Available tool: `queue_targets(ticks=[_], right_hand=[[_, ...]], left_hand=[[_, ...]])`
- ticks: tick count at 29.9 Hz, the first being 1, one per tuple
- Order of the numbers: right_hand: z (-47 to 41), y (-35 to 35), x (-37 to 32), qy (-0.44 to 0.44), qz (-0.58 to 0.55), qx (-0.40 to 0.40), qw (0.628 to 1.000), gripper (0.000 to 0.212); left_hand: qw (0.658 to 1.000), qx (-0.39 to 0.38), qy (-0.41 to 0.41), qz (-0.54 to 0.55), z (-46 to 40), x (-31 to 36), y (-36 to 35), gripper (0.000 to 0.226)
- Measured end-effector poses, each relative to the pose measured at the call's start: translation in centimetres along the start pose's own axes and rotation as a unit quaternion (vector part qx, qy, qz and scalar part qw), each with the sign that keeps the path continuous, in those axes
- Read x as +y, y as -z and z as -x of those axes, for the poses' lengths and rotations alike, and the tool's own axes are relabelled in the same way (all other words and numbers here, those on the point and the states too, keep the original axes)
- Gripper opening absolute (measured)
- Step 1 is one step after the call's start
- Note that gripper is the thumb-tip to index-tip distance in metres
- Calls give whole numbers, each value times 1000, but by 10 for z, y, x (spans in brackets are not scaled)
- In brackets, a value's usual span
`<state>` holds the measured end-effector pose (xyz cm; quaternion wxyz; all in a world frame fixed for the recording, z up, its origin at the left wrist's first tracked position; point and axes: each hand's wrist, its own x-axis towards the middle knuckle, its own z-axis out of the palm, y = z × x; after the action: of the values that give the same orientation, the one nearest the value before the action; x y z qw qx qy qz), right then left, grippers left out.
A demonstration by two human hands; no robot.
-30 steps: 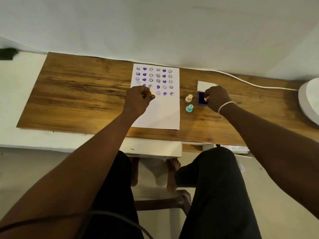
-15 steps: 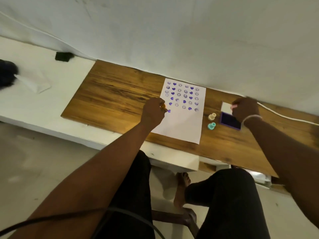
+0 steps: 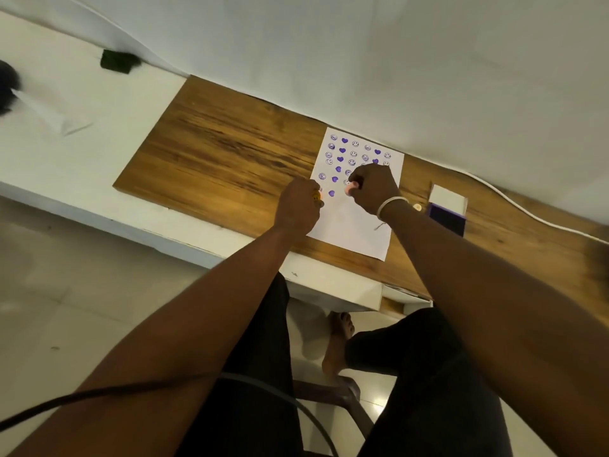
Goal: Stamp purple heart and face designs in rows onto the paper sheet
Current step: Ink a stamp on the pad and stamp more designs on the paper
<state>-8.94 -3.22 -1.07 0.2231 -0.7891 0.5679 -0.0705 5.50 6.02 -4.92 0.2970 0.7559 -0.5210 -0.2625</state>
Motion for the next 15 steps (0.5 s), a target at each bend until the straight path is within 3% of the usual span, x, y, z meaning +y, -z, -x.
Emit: queue_targets(ticks=[15], right_hand=[[-9, -37, 5, -12, 54, -2, 998, 20]], left_hand=[[1000, -3, 17, 12, -6, -5, -6, 42]])
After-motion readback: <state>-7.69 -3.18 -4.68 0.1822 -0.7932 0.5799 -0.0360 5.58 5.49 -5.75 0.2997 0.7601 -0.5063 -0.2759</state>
